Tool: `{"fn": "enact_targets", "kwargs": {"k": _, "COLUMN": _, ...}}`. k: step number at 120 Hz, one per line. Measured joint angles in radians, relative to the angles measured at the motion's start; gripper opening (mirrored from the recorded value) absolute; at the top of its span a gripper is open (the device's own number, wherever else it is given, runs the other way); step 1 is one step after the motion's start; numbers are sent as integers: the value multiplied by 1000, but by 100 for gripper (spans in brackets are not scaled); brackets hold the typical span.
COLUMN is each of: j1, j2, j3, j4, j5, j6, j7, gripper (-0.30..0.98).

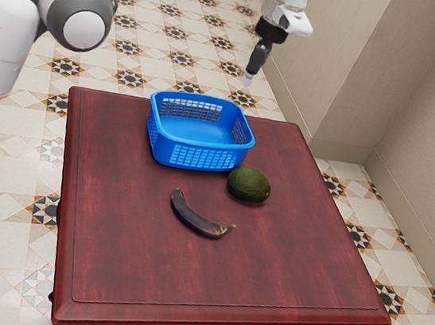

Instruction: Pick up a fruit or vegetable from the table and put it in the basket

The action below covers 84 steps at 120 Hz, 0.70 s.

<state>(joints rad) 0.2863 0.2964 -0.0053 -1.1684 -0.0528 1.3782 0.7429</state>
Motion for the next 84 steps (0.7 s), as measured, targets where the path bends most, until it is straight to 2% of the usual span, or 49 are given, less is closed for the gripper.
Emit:
{"fn": "enact_targets", "kwargs": {"k": 19, "j1": -63, "j2": -60, "j3": -8, "j4": -208, "j5": 4, "j6": 128, "j7": 176, "gripper": 68}}
{"fn": "enact_targets", "kwargs": {"k": 54, "j1": -136, "j2": -47, "j3": -11, "j4": -272, "j5": -24, "j6": 268, "j7": 395, "gripper": 69}}
{"fn": "enact_targets", "kwargs": {"k": 84, "j1": -142, "j2": -56, "j3": -68, "j4": -349, "j5": -28, "j6": 342, "j7": 488, "gripper": 69}}
